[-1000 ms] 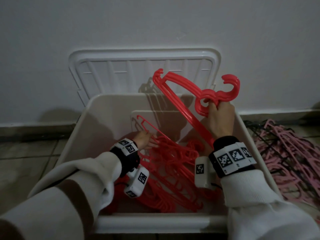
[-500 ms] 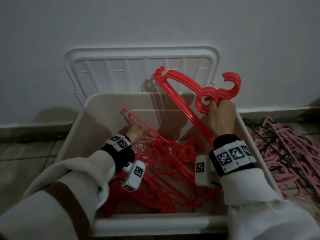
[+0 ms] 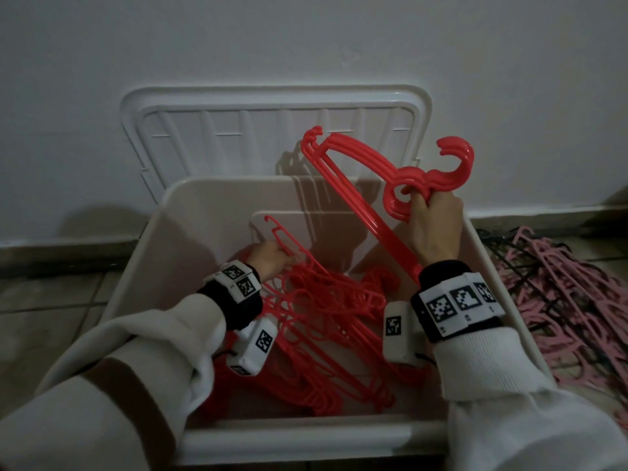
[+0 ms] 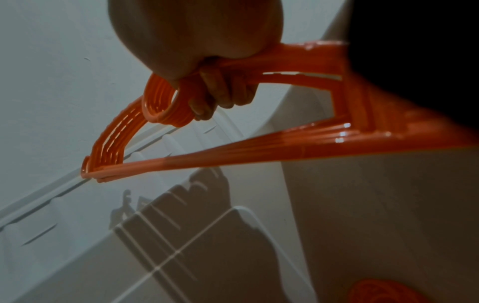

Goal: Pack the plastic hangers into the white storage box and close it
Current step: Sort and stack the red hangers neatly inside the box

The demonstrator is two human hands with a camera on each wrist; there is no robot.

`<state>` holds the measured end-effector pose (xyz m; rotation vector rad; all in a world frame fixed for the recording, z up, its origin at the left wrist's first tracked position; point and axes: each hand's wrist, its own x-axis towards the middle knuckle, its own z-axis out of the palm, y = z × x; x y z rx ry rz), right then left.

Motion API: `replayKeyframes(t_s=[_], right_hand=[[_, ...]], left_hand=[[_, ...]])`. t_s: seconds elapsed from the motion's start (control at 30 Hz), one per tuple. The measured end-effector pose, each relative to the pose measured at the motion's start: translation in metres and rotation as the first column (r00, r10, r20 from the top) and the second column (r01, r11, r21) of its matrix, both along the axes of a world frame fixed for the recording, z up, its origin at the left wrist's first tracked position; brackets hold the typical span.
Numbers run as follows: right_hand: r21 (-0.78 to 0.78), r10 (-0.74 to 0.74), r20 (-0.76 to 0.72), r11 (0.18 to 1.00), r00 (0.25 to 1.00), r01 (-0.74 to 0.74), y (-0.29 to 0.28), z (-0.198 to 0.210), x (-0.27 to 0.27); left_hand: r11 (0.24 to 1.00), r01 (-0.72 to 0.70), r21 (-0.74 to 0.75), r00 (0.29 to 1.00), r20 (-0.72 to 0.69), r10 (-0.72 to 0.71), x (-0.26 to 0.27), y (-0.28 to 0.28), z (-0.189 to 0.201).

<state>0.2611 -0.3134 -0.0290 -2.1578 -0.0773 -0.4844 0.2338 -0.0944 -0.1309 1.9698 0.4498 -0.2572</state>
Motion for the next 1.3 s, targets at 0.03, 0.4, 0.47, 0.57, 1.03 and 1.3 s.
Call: replayKeyframes(t_s=[0.03,0.4,0.47,0.57,1.03,1.3], right_hand=[[-0.006,0.000,0.005,1.000,1.000,0.000,0.000,0.000,0.000],[-0.054,-0.006,-0.018,0.999,1.000,0.005,-0.002,0.001,0.001],[-0.057,-0.004,-0.017,0.998,1.000,0.003,-0.002,0.002,0.001],[-0.064,0.003,-0.003,0.998,1.000,-0.003,-0.002,0.002,0.000],[-0.081,-0.001,0.009,0.997,1.000,0.002,-0.003,-0.001,0.001],[-0.084,-0.005,-0.037,0.996,0.999,0.002,-0.001,0.002,0.001]], left_hand=[[0.998,0.042,0.049,0.999,-0.017,-0.042,0.000,0.001,0.001],[0.686,0.621,0.379,0.769,-0.462,-0.442,-0.016,-0.002,-0.023],[0.622,0.667,0.410,0.737,-0.487,-0.469,-0.017,-0.005,-0.023],[0.578,0.645,0.500,0.764,-0.434,-0.478,-0.016,-0.007,-0.025],[0.652,0.558,0.513,0.814,-0.189,-0.549,-0.006,0.007,0.021],[0.677,0.634,0.374,0.753,-0.101,-0.650,-0.007,0.022,0.079]])
